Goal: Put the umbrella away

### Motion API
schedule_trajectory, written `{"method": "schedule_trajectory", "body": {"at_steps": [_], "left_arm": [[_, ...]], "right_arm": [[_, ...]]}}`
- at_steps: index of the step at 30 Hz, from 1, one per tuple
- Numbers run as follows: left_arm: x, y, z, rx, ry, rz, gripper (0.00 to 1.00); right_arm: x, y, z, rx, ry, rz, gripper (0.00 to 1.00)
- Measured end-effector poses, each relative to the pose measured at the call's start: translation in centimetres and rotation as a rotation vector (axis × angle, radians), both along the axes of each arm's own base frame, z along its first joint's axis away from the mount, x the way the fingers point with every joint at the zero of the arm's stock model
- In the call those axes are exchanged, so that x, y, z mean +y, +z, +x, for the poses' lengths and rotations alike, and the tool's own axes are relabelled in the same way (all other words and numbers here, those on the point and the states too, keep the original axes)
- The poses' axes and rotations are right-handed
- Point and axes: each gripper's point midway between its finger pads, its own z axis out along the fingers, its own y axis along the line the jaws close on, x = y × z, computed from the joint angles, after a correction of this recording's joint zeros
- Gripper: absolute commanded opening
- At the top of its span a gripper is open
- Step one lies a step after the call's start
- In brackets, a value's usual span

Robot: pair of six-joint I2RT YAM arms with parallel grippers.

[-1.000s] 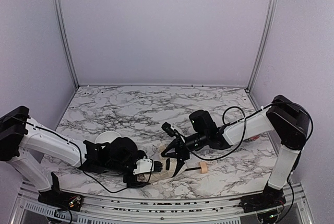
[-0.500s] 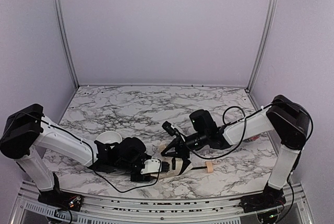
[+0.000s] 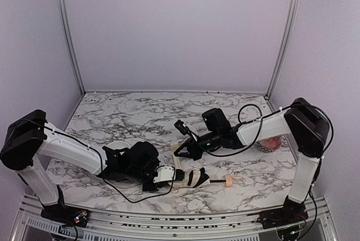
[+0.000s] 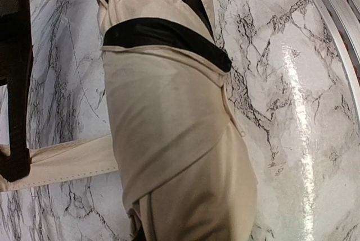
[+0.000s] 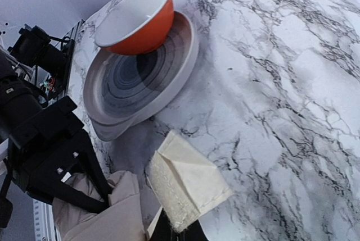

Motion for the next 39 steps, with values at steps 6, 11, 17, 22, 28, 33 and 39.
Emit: {"method": "schedule_trajectory", "body": {"at_steps": [6,11,17,22,28,33,39], "left_arm": [[-0.1,0.7,1.2,0.004,0.029,0.003,0.0],[0.0,0.8,1.8,0.018,0.055,-0.001,0.0],[-0.1,-0.4,3.2,0.205,0.117,-0.047,0.0],[-0.7,0.1,5.5,0.424,0.17,-0.142,0.0],[-0.9,0.3,6.2,0.666,0.188,-0.203,0.0],[-0.6,0.3,5.9,0.821,0.19,-0.223,0.0],[-0.5,0.4,4.8,0.922,0.168,-0.202,0.0]], "right_arm": [[-1.6,-0.6,4.4,0.024,-0.094,-0.052,0.0],[-2.0,-0.1,5.3,0.023,-0.1,-0.07,0.0],[-2.1,0.7,4.4,-0.04,-0.045,-0.037,0.0],[-2.3,3.8,1.6,-0.151,0.046,0.064,0.0],[-2.2,3.4,-1.4,-0.203,0.138,0.076,0.0],[-3.0,2.9,-3.4,-0.266,0.162,0.074,0.0],[-2.5,2.4,-6.5,-0.48,0.208,-0.013,0.0]]}}
